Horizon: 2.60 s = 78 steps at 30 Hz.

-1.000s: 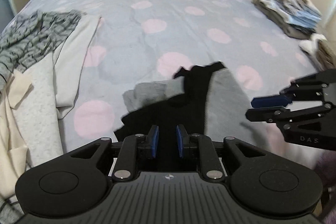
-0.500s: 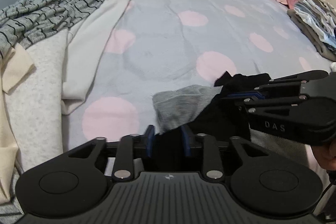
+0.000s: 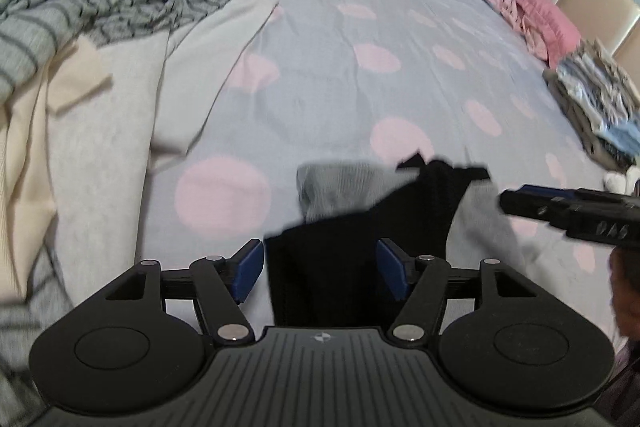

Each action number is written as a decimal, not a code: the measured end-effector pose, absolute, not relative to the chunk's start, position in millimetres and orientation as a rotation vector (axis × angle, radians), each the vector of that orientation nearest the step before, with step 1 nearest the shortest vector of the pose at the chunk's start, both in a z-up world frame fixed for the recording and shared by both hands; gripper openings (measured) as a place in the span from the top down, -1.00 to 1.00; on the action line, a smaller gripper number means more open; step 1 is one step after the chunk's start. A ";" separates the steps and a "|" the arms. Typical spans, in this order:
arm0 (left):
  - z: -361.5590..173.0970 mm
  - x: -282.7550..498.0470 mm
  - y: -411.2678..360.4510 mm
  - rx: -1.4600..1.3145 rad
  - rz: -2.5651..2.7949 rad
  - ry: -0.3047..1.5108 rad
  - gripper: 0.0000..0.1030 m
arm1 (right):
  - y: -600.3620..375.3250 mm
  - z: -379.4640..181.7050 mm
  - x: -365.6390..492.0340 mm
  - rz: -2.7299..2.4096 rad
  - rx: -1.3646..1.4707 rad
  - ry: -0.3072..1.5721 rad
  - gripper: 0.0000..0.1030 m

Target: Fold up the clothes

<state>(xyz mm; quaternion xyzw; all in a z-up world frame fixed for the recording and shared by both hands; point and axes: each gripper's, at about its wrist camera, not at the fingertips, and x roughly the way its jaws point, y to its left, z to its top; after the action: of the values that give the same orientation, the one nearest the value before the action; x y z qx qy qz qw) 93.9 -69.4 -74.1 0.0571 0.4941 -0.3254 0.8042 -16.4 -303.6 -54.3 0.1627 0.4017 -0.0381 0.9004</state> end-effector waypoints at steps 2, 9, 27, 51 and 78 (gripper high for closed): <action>-81.7 90.0 -66.6 0.116 -0.692 1.081 -0.18 | -311.7 -61.2 -26.7 -0.094 0.384 0.853 -0.14; -105.7 105.0 -62.7 0.018 -0.658 1.145 -0.23 | -320.3 -89.4 -39.5 -0.079 0.560 0.918 -0.14; -109.7 120.6 -87.0 -0.031 -0.730 1.120 0.54 | -328.3 -115.8 -11.1 -0.061 0.648 0.917 0.04; -23.1 55.6 -76.6 -0.038 -0.827 0.815 0.74 | -311.3 -28.7 -85.9 -0.057 0.490 0.640 0.84; 106.0 -51.4 -268.9 -0.060 -1.256 0.502 0.75 | -450.7 123.6 -262.1 -0.357 0.397 0.227 0.84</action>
<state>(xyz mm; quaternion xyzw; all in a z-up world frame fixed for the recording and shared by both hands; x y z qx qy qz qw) -51.4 -268.9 106.0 -0.0277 0.2324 -0.5812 0.7794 -262.1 -450.7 123.6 0.1957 0.1121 -0.1760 0.9582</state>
